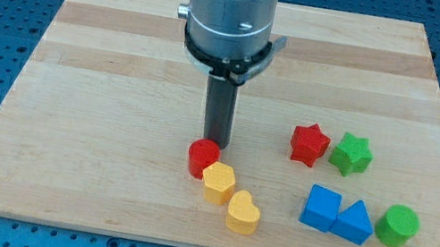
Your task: Move the red star near the yellow hexagon
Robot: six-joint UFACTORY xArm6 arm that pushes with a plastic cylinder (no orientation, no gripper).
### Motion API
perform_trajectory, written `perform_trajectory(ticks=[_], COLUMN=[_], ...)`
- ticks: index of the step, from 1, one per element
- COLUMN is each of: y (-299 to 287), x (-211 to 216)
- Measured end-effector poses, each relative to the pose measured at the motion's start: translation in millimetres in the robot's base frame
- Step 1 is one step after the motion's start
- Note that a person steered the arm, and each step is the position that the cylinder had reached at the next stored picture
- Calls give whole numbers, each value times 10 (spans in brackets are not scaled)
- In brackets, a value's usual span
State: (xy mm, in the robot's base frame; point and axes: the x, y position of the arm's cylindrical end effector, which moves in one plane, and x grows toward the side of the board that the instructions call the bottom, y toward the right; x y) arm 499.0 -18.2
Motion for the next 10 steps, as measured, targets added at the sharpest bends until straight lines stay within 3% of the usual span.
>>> perform_trajectory(ticks=[2,3,4,5,6,8,10], y=[0,159,490,1203,1355,1709,1706], x=[-15,-306,-673,-908,-910,-329,-298])
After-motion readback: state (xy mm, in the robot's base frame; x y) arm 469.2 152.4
